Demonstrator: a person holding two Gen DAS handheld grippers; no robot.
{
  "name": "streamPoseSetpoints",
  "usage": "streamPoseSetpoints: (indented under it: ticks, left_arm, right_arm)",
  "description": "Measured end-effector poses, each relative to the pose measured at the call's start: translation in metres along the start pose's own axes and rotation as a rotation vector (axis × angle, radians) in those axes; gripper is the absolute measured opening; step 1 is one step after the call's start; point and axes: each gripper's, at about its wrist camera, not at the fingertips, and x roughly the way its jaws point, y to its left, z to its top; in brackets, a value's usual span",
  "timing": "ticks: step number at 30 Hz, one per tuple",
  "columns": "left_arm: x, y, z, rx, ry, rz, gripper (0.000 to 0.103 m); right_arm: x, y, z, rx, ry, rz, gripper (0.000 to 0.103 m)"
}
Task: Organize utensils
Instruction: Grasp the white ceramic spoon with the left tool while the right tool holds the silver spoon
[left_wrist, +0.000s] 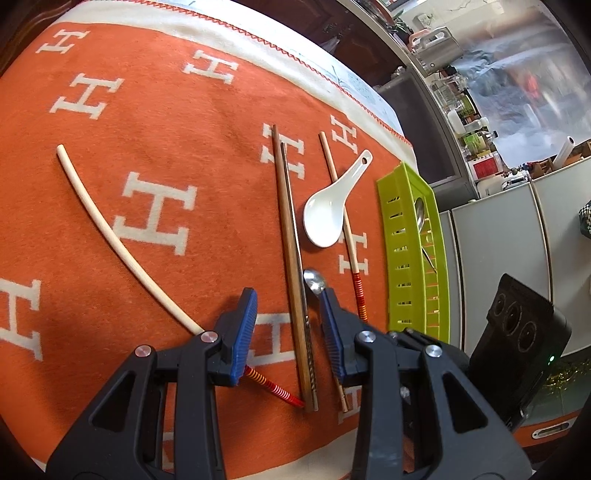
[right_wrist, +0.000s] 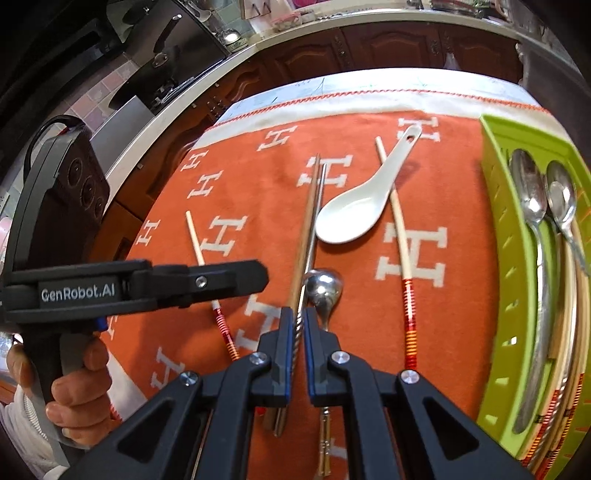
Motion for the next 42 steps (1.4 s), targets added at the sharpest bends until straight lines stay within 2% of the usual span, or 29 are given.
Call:
streamPoseSetpoints:
  ticks: [9, 15, 25, 29, 30, 32, 34, 42]
  left_arm:
    - [-0.004, 0.008, -0.002, -0.012, -0.002, 0.005, 0.032]
    - [-0.006, 0.012, -0.002, -0.019, -0.008, 0.005, 0.032]
    - [-0.008, 0.019, -0.002, -0.031, -0.014, 0.000, 0.032]
    - [-0.010, 0.022, -0.001, -0.035, -0.018, 0.000, 0.032]
    - [-0.010, 0.022, -0.001, -0.035, -0.019, 0.000, 0.032]
    - [-0.011, 0.022, -0.001, -0.034, -0.020, 0.000, 0.032]
    - [-0.011, 0.022, -0.001, -0.035, -0.019, 0.000, 0.032]
    - [-0.008, 0.010, 0.000, 0.001, -0.014, 0.020, 0.032]
  right_arm:
    - [0.008, 0.013, -0.004, -0.128, 0.012, -0.136, 0.008]
    - [0.015, 0.019, -0.002, -0.171, 0.010, -0.213, 0.018]
    - [0.027, 0.028, 0.001, -0.221, -0.019, -0.308, 0.018]
    - [0.025, 0.023, 0.002, -0.186, -0.037, -0.275, 0.015]
    - [0.024, 0.019, 0.003, -0.164, -0.039, -0.251, 0.010]
    - [0.022, 0.013, 0.005, -0.130, -0.038, -0.216, 0.007]
    - [0.018, 0.003, 0.007, -0.072, -0.033, -0.167, 0.006]
    - [0.006, -0.011, 0.006, 0.018, -0.042, -0.078, 0.002]
